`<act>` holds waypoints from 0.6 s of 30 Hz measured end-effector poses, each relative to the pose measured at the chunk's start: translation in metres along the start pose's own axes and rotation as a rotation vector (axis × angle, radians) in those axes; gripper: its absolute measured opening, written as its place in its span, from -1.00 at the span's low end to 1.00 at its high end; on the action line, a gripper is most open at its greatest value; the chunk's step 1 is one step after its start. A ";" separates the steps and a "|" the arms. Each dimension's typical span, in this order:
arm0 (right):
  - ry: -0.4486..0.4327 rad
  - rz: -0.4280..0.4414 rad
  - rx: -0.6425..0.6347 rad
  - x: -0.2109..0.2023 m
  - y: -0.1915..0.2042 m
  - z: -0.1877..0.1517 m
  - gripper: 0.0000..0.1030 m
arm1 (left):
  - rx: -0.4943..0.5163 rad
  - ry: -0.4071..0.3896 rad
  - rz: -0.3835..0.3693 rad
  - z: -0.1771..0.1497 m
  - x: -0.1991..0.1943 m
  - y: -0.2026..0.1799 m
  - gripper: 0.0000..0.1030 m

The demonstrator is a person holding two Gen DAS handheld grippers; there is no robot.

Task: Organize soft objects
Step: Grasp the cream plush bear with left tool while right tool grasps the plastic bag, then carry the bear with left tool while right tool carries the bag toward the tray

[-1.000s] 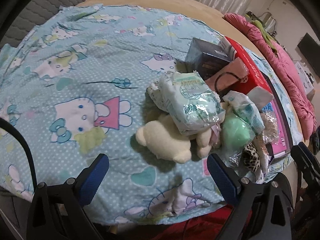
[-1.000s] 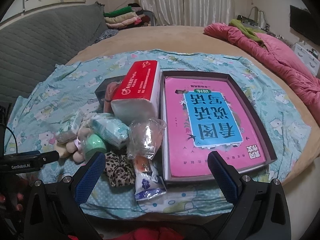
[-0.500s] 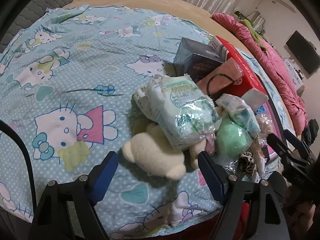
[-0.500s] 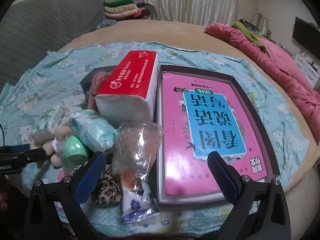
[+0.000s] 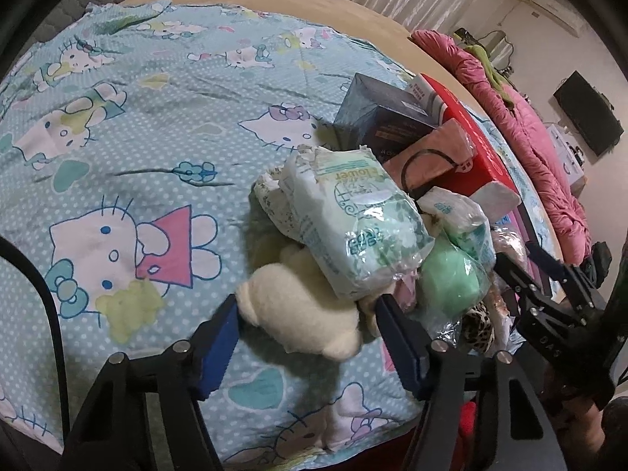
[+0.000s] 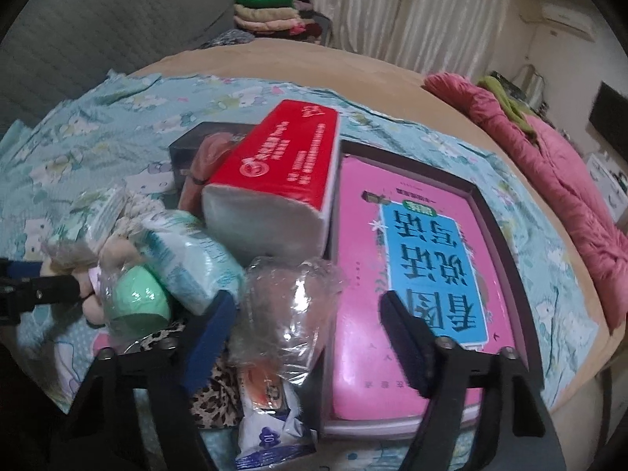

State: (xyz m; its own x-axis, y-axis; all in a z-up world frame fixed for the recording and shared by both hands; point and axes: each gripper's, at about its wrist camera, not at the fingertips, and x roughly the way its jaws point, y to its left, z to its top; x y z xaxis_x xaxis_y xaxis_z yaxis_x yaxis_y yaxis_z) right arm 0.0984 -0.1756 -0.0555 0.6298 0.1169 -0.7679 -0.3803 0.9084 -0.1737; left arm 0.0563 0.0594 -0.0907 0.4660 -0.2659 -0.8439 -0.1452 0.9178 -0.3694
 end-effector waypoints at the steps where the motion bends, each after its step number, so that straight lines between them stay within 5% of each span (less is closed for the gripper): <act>1: 0.002 0.001 -0.009 0.001 0.002 0.000 0.18 | -0.004 0.000 -0.005 0.001 0.000 0.001 0.23; 7: -0.006 0.032 -0.011 0.000 0.003 -0.002 -0.06 | -0.015 0.002 -0.033 -0.002 -0.003 0.005 -0.03; 18: -0.051 0.088 0.050 -0.011 -0.008 -0.003 -0.10 | -0.009 -0.018 -0.028 -0.008 -0.019 0.005 -0.11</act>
State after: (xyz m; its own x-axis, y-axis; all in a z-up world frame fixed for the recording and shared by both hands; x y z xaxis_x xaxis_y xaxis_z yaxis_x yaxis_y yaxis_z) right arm 0.0924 -0.1856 -0.0470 0.6299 0.2158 -0.7461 -0.4018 0.9126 -0.0753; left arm 0.0395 0.0667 -0.0797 0.4857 -0.2861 -0.8260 -0.1394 0.9074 -0.3964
